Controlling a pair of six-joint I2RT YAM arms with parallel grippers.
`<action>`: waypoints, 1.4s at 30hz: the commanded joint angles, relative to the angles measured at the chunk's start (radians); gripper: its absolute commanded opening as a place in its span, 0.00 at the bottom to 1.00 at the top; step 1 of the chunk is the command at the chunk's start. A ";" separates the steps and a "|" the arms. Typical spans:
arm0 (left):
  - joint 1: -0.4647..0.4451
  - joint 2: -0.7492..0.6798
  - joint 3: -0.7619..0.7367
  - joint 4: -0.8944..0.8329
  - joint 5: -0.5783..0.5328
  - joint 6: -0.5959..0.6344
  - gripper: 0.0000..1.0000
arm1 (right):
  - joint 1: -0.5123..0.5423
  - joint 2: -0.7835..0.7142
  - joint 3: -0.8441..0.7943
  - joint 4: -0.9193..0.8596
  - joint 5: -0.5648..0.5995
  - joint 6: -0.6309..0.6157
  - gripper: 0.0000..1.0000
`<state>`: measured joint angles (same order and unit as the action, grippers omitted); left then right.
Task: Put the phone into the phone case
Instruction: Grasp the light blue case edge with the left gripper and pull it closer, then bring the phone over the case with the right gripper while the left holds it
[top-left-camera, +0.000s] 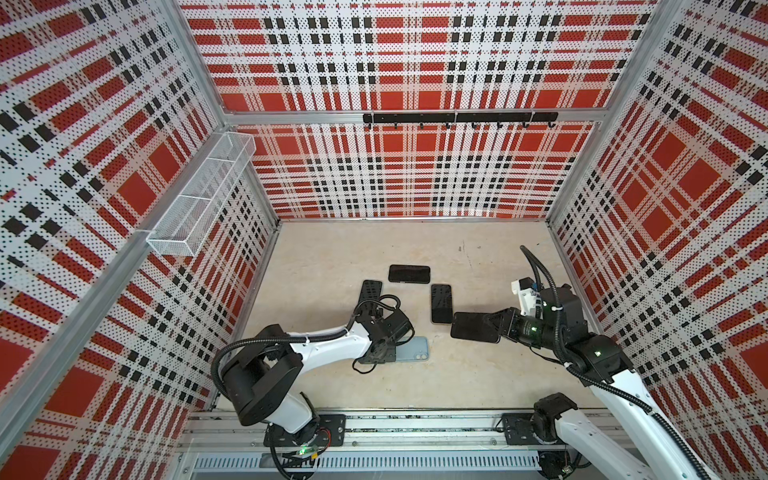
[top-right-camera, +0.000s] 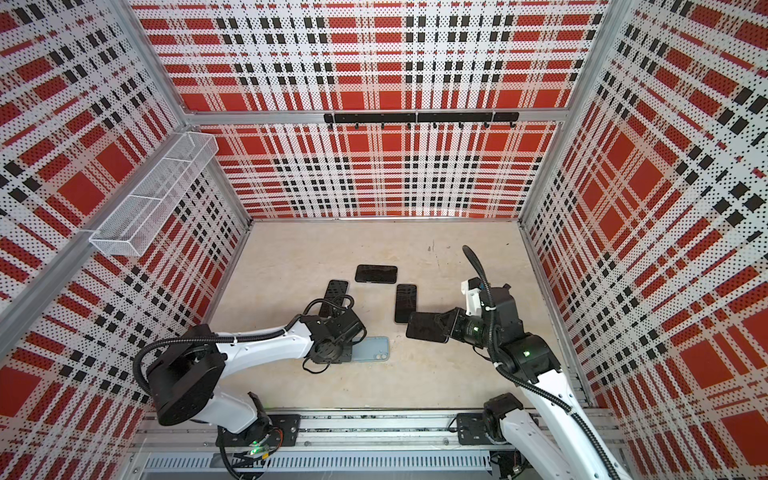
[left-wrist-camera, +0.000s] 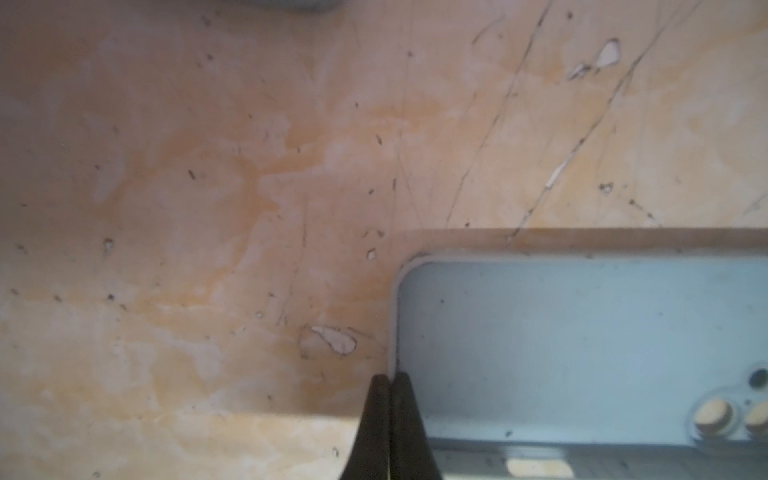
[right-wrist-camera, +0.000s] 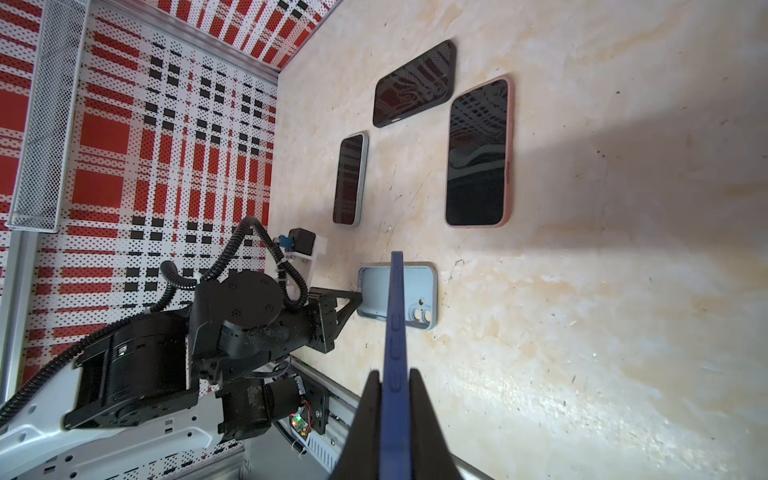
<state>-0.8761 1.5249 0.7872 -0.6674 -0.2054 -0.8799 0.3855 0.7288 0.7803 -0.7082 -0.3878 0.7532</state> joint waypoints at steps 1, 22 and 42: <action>0.007 -0.011 0.002 0.034 -0.001 0.025 0.02 | 0.035 0.025 -0.009 0.134 0.036 0.040 0.00; 0.237 -0.519 -0.075 0.018 0.252 0.070 0.99 | 0.345 0.384 -0.097 0.585 0.053 0.208 0.00; 0.396 -0.483 -0.392 0.421 0.678 -0.051 0.99 | 0.416 0.797 -0.070 0.905 -0.051 0.301 0.00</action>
<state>-0.4885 1.0290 0.4129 -0.3565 0.4408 -0.8993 0.7918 1.5177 0.7048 0.0860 -0.4191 1.0286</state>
